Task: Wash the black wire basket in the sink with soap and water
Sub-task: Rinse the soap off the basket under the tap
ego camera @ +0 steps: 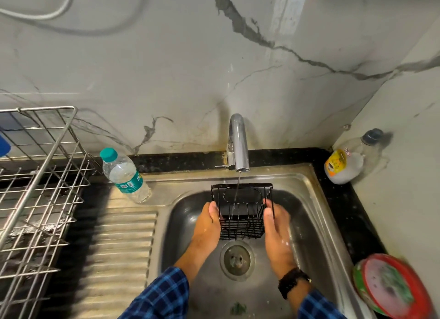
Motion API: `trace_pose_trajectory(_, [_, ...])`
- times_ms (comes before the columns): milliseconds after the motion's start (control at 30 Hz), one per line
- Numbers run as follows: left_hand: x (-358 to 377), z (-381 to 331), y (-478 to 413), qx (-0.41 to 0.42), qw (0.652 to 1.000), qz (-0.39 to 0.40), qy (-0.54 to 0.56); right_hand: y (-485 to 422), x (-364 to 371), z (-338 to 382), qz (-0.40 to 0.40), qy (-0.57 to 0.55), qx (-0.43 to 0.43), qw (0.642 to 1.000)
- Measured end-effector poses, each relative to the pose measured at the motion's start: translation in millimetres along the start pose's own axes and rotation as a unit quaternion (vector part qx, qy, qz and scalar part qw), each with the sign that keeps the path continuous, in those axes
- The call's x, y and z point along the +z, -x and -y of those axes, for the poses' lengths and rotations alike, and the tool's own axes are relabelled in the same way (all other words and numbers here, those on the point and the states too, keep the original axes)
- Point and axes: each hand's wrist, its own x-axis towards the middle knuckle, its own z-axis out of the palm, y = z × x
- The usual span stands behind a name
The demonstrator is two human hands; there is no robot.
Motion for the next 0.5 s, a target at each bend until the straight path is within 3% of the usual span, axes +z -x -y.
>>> trace_pose_trajectory(67, [2.8,2.2,3.7,0.014,1.000,-0.021,-0.014,-3.1,-2.9,3.9,-0.058,-0.033,0.034,0.997])
trace_pose_trajectory(167, [4.6,5.4,9.6,0.036,0.998,-0.042,-0.029,-15.8,-5.1,21.7,0.087,0.020,0.054,0.995])
trace_pose_trajectory(300, [-6.0,11.1,14.0,-0.083,0.979,0.040,0.183,-38.6,-14.7,20.6,0.161,0.043,0.084,0.982])
trace_pose_trajectory(400, [-14.6,10.4,14.4,-0.150,0.941,0.066,0.295,-30.7,-22.1,1.8,0.148,0.000,0.103,0.984])
trace_pose_trajectory(500, [-18.3,-4.7,19.7,-0.119,0.956,0.118,0.243,-28.6,-32.4,-6.4,0.069,-0.076,0.170,0.980])
